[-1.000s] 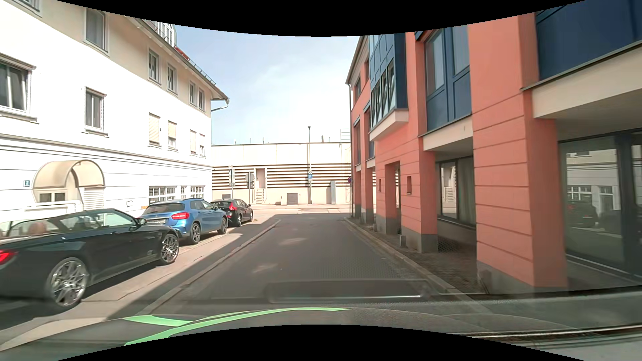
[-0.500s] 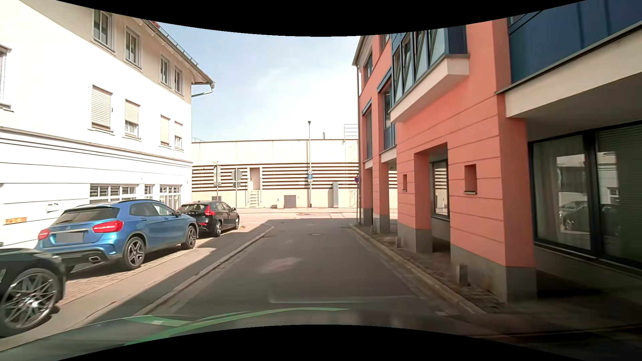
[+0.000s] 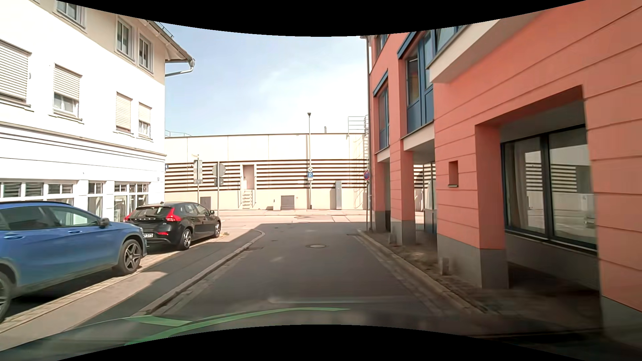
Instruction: Follow the waypoints while adhering to traffic rules and regulations
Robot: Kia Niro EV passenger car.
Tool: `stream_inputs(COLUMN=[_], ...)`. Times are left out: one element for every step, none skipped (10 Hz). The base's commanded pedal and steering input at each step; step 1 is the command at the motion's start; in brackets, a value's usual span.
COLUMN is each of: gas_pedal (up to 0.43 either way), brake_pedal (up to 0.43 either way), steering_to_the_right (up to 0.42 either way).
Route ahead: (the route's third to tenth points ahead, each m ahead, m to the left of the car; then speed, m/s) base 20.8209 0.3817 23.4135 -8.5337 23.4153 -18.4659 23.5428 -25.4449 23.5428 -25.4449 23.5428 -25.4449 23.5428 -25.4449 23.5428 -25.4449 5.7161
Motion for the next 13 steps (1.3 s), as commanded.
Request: stream_inputs(gas_pedal=[0.000, 0.000, 0.000, 0.000, 0.000, 0.000, 0.000, 0.000, 0.000, 0.000, 0.000, 0.000, 0.000], brake_pedal=[0.171, 0.177, 0.183, 0.183, 0.183, 0.177, 0.159, 0.159, 0.165, 0.165, 0.165, 0.171, 0.177], steering_to_the_right=[-0.010, -0.008, -0.006, -0.006, -0.006, -0.007, -0.007, -0.007, -0.008, -0.008, -0.010, -0.011, -0.011])
